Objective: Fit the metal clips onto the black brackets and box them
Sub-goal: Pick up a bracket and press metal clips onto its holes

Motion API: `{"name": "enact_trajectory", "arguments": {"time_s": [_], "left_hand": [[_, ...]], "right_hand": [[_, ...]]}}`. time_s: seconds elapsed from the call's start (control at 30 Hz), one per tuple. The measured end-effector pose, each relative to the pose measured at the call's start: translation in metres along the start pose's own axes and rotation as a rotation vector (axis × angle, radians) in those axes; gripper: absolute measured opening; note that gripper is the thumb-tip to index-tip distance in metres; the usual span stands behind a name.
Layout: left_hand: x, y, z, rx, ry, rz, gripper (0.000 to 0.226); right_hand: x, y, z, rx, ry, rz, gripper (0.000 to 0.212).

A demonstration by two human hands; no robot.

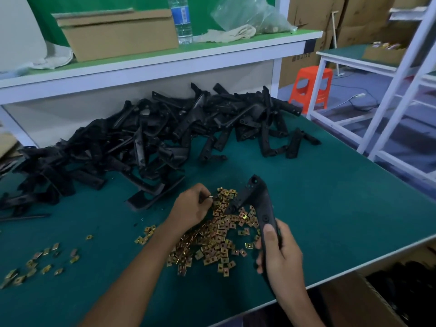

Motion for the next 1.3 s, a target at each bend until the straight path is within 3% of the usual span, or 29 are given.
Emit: {"name": "enact_trajectory", "arguments": {"time_s": [0.13, 0.27, 0.43, 0.57, 0.67, 0.9, 1.03, 1.3], "left_hand": [[0.008, -0.038, -0.021, -0.020, -0.346, -0.146, 0.007], [0.002, -0.077, -0.039, -0.019, -0.633, -0.092, 0.017], [0.014, -0.100, -0.046, -0.052, -1.023, -0.201, 0.013], [0.014, -0.105, -0.048, -0.051, -0.963, -0.167, 0.015], [0.015, -0.103, -0.042, -0.043, -0.804, -0.167, 0.016], [0.020, -0.100, -0.030, 0.005, -0.728, -0.200, 0.012], [0.022, -0.098, -0.037, -0.084, -0.662, -0.186, 0.011], [0.020, -0.099, -0.040, -0.133, -0.848, -0.186, 0.021]], "right_hand": [[0.002, -0.001, 0.003, 0.035, -0.031, -0.001, 0.021], [0.004, -0.006, 0.014, 0.117, -0.030, 0.024, 0.015], [-0.003, -0.018, 0.033, 0.186, 0.002, 0.069, 0.019], [-0.004, -0.021, 0.037, 0.202, -0.056, 0.036, 0.026], [-0.006, -0.021, 0.034, 0.196, -0.070, 0.044, 0.026], [-0.008, -0.023, 0.032, 0.204, -0.081, 0.049, 0.023], [-0.010, -0.022, 0.032, 0.206, -0.069, 0.058, 0.023], [-0.010, -0.022, 0.033, 0.202, -0.051, 0.061, 0.017]]}}
Point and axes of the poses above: each hand's wrist, its own y-axis towards the middle knuckle, its own z-axis out of the palm, x = y × z, the point moved 8 cm from there along y, towards the middle knuckle, and after that the axes turned 8 degrees about y, right-handed, at the moved point
